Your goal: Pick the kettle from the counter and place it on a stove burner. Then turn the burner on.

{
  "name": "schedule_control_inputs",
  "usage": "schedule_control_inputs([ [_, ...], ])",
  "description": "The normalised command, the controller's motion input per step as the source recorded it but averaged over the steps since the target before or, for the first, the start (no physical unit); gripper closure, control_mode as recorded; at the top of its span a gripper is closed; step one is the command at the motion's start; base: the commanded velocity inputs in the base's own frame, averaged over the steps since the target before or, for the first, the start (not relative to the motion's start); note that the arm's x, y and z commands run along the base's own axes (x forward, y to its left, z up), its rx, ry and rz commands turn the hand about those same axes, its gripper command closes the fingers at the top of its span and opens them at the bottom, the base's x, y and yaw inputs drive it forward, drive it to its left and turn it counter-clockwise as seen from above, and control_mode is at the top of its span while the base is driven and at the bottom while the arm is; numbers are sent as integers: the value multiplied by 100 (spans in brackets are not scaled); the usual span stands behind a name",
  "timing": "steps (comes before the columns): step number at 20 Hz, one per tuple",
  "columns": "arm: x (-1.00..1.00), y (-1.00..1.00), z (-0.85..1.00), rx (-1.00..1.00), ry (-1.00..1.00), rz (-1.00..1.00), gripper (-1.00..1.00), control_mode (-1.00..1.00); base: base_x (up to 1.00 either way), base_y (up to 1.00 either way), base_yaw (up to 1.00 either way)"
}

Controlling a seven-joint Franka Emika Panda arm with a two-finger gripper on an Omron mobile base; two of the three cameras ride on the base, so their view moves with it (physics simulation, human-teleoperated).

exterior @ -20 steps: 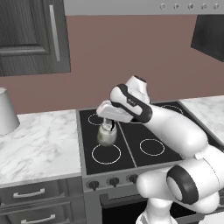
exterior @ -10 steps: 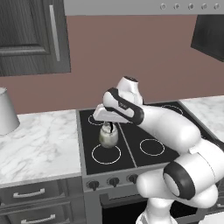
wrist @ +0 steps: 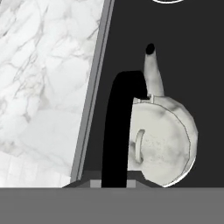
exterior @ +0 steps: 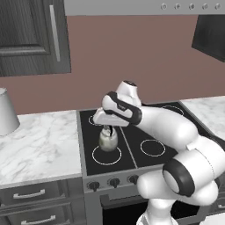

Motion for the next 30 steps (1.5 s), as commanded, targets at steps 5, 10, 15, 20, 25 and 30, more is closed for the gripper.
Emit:
schedule_control_inputs([
  [5,12,9,-17,0,2,0,100,-100,0,0,0],
  [10,22,20,-22,0,7,0,100,-100,0,0,0],
  [15,22,13,-21,0,5,0,100,-100,0,0,0],
  [20,23,5,-14,-1,1,0,100,-100,0,0,0],
  [25,-31,1,-15,0,-1,0,100,-100,0,0,0],
  [30,-33,0,0,0,-5,0,100,-100,0,0,0],
])
